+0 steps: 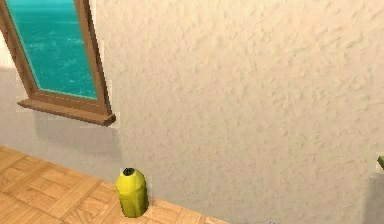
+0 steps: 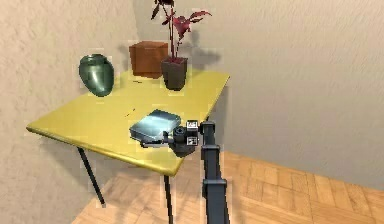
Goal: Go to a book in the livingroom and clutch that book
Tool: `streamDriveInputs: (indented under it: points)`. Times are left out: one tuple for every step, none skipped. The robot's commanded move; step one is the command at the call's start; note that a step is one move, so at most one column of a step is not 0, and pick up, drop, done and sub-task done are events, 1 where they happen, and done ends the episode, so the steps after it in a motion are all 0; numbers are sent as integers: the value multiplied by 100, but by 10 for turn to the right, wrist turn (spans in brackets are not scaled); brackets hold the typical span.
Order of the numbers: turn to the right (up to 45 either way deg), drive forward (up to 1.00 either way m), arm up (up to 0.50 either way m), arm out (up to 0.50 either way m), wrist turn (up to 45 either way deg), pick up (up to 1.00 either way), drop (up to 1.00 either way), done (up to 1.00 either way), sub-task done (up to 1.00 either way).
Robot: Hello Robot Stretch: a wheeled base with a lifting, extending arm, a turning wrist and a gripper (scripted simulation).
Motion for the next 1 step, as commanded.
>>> streamDriveInputs:
  points:
    - [0,0,0,0,0,100,0,0,0]
